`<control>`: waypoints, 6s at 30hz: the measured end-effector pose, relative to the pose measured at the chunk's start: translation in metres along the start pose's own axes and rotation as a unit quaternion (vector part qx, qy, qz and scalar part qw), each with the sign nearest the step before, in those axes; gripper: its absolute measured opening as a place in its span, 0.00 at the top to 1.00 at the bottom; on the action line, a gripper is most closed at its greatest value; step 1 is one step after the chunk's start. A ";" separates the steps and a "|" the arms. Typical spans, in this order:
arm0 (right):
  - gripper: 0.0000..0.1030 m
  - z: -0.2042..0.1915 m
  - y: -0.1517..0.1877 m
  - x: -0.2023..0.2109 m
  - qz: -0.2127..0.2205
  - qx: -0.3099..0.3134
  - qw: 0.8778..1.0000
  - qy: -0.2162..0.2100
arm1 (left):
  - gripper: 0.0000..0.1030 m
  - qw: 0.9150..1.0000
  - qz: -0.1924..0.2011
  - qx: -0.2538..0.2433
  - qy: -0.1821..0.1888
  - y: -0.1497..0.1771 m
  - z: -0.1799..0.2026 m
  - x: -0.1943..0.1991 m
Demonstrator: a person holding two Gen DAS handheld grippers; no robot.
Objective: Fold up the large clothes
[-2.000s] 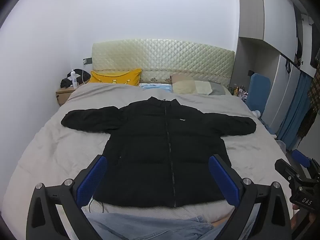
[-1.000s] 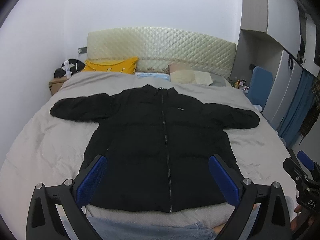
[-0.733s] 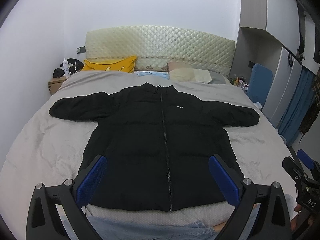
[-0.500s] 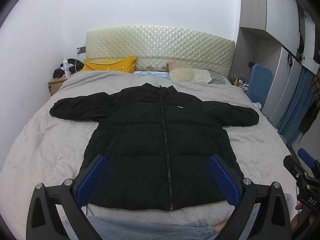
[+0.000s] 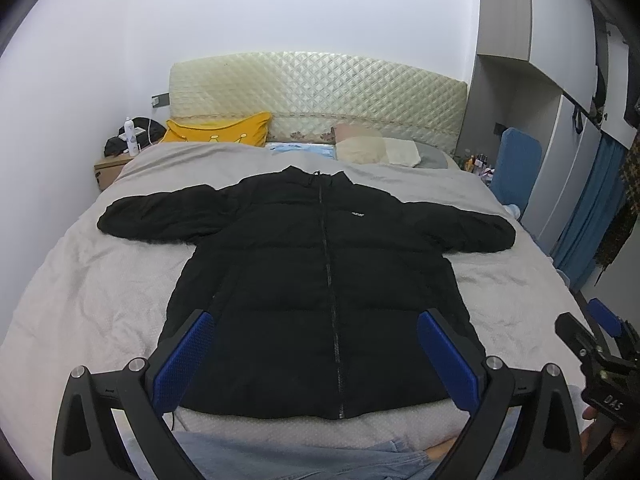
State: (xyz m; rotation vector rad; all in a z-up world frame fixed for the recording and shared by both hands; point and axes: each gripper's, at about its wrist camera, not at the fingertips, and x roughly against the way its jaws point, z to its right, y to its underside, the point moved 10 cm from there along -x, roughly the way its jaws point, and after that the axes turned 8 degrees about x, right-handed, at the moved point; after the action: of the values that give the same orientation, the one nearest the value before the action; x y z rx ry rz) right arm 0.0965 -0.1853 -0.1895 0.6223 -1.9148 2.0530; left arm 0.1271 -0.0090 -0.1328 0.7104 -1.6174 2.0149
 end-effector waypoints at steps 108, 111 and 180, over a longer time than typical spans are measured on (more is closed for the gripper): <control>0.95 0.409 -0.064 -0.331 0.088 -0.311 0.940 0.114 | 0.00 0.996 0.025 0.083 -0.001 -0.078 -0.106 -0.304; 0.95 0.381 -0.104 -0.300 0.101 -0.282 0.947 0.119 | 0.00 0.997 0.029 0.072 -0.014 -0.081 -0.111 -0.296; 0.18 -0.163 -0.003 -0.315 -0.105 0.194 0.958 -0.185 | 0.02 0.973 -0.001 0.159 0.166 -0.074 -0.144 -0.273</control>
State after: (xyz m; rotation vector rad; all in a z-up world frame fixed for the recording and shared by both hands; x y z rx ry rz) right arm 0.3515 0.0069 -0.3434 1.3230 -1.5257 2.3077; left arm 0.3671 0.1381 -0.2799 0.4471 -1.1178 2.2746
